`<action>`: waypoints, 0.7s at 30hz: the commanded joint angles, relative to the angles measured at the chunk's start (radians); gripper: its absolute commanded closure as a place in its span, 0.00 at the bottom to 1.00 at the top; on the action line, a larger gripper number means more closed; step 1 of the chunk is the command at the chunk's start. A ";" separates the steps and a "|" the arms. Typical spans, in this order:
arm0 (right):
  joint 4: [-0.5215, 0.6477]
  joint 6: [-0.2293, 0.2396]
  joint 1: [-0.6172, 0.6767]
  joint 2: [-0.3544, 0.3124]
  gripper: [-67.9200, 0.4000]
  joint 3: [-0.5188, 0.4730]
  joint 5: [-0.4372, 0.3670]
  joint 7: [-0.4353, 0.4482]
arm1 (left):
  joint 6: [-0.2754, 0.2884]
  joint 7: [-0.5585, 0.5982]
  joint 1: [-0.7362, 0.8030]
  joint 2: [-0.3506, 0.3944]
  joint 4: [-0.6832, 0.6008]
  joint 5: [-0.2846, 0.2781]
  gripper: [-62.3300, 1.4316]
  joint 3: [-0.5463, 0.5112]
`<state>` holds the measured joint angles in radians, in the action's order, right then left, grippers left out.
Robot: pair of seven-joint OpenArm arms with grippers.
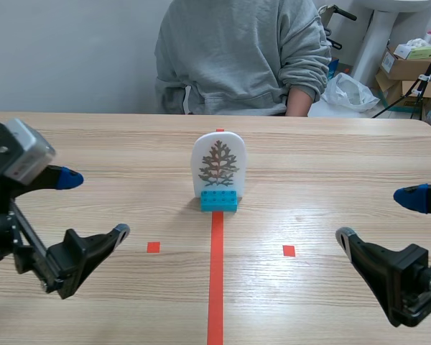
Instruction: Do the leaf sorting experiment
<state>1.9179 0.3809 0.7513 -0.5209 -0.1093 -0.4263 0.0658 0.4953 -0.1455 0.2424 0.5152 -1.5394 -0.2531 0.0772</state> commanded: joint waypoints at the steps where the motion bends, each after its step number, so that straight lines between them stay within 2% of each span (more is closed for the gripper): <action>1: 0.013 0.001 -0.003 0.000 0.19 -0.009 -0.003 0.015 | -0.001 0.026 -0.075 -0.002 0.042 -0.008 0.00 0.046; 5: 0.013 0.001 -0.003 0.000 0.19 -0.009 -0.003 0.015 | -0.002 0.057 -0.256 -0.018 0.206 0.025 0.00 0.188; 7: 0.013 0.001 -0.003 0.000 0.19 -0.009 -0.003 0.015 | -0.002 0.070 -0.336 -0.044 0.282 0.060 0.00 0.246; 11: 0.013 0.001 -0.003 0.000 0.19 -0.009 -0.003 0.015 | -0.007 0.082 -0.481 -0.119 0.429 0.079 0.00 0.343; 15: 0.013 0.001 -0.003 0.000 0.19 -0.009 -0.003 0.015 | -0.025 0.105 -0.592 -0.213 0.558 0.145 0.00 0.409; 21: 0.013 0.001 -0.003 0.000 0.19 -0.009 -0.003 0.015 | -0.087 0.130 -0.696 -0.337 0.707 0.199 0.00 0.460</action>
<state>1.9179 0.3813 0.7513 -0.5209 -0.1093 -0.4263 0.0658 0.4183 -0.0254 -0.4461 0.1829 -0.8062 -0.0437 0.5453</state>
